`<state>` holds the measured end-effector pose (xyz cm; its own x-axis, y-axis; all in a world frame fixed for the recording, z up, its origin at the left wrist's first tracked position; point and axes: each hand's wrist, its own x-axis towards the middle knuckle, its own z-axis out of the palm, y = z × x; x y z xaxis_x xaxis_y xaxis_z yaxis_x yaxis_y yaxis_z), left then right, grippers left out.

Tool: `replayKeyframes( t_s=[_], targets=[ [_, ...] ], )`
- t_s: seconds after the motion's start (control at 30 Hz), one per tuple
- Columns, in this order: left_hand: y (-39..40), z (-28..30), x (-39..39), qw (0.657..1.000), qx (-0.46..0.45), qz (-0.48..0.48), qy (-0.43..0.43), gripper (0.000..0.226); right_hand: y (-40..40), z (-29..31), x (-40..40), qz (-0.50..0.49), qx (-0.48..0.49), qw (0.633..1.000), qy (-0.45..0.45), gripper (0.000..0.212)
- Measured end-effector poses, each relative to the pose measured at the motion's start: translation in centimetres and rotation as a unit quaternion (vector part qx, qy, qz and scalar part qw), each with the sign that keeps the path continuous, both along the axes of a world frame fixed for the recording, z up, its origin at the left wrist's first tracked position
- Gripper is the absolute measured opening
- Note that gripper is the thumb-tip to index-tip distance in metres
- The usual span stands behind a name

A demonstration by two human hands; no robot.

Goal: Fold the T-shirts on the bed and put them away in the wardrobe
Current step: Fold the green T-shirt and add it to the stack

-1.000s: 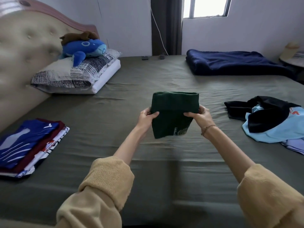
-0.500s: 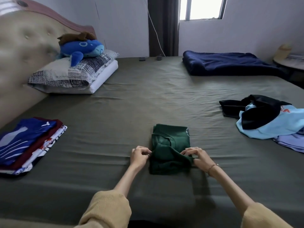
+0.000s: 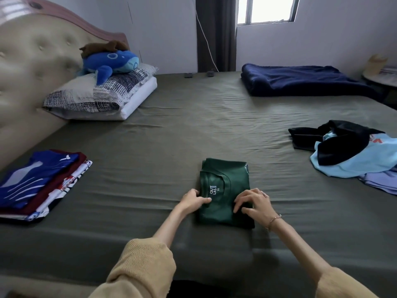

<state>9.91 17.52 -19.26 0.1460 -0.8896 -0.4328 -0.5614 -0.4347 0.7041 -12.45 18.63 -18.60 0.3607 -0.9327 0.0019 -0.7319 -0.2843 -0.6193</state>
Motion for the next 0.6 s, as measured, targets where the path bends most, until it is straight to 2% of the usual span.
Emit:
replayKeyframes(
  t_s=[0.07, 0.13, 0.27, 0.33, 0.4, 0.5, 0.57, 0.6],
  targets=[
    [0.3, -0.2, -0.2, 1.000, -0.008, 0.018, -0.005, 0.065, -0.3, -0.2, 0.3, -0.091, -0.009, 0.991, -0.097, 0.040],
    [0.5, -0.3, -0.7, 0.999, -0.021, 0.011, -0.045, 0.062, -1.0, -0.5, 0.5, -0.194, 0.026, 0.969, -0.151, 0.021],
    [0.3, -0.2, -1.2, 0.996, -0.025, 0.009, -0.083, 0.062, -2.7, -1.2, 0.8, -0.293, 0.167, 0.918, -0.208, 0.054],
    [0.1, 0.0, -1.0, 0.997, -0.024, 0.016, -0.072, 0.066, -3.7, -1.4, 1.0, -0.309, 0.202, 0.903, -0.218, 0.059],
    [-0.2, 0.0, -0.6, 0.999, -0.022, 0.021, -0.019, 0.071, -4.6, -1.4, 1.3, -0.308, 0.227, 0.896, -0.225, 0.046],
    [0.2, 0.3, 0.2, 0.987, 0.022, 0.000, 0.157, 0.084, -5.5, -1.1, 1.7, -0.293, 0.271, 0.873, -0.280, 0.038],
    [0.6, -0.1, 1.2, 0.982, 0.047, -0.013, 0.180, 0.091, -5.6, -0.7, 2.0, -0.283, 0.301, 0.857, -0.307, 0.021],
    [0.8, -0.2, 1.7, 0.981, 0.050, -0.009, 0.188, 0.079, -5.8, -0.6, 2.4, -0.280, 0.309, 0.851, -0.320, 0.014]
  ],
)
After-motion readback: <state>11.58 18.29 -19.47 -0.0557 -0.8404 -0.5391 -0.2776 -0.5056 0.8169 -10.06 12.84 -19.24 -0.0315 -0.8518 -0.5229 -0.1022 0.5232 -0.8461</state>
